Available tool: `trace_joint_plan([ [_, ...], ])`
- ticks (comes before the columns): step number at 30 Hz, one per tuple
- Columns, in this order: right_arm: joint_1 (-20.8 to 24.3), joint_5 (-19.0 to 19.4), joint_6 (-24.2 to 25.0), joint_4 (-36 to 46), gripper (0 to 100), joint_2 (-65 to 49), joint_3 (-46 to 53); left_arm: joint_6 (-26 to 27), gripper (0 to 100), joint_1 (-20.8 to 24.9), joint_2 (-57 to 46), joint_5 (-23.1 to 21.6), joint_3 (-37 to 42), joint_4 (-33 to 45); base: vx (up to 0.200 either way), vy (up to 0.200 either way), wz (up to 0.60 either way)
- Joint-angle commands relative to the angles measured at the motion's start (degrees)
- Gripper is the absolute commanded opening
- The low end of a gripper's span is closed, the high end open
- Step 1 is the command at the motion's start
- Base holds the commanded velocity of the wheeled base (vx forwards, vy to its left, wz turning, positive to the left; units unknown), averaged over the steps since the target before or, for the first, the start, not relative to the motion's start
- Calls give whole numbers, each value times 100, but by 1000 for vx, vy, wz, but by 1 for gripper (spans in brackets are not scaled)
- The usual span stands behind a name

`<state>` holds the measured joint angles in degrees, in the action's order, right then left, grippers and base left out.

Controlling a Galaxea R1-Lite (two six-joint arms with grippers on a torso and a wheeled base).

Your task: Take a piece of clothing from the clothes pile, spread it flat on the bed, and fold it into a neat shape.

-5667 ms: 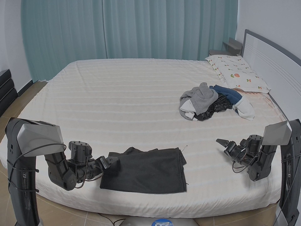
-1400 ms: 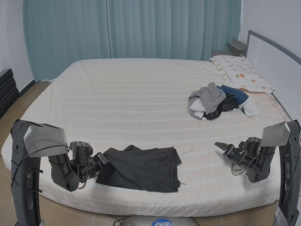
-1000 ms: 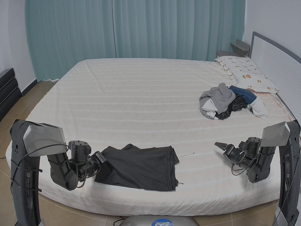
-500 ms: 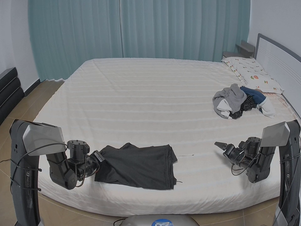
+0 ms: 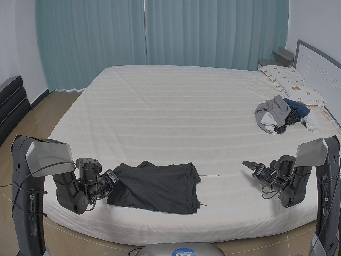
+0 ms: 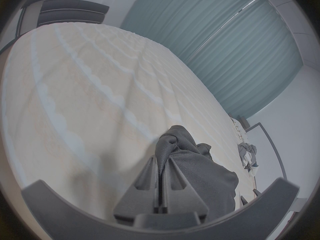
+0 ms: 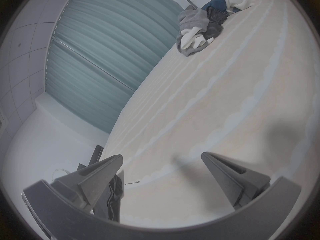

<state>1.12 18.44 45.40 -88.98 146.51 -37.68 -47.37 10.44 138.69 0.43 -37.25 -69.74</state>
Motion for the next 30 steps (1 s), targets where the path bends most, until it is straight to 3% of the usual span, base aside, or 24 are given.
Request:
trace_joint_plan([
  [1, 2, 1, -5, -14, 100, 10, 6, 0, 0, 2, 9, 1, -1, -4, 0, 200, 0],
  [11, 2, 1, -5, -14, 100, 10, 6, 9, 0, 2, 9, 1, -10, -4, 0, 200, 0],
  [18, 2, 1, -5, -14, 100, 10, 15, 9, 0, 55, 0, -25, -10, -4, 0, 0, 0],
  [19, 2, 1, -5, -14, 100, 10, 15, 9, 100, 55, 0, -25, -1, -4, 0, 0, 0],
  [30, 2, 1, 13, -23, 100, -17, 50, 0, 100, -6, -35, -34, -1, -4, 0, 0, 0],
])
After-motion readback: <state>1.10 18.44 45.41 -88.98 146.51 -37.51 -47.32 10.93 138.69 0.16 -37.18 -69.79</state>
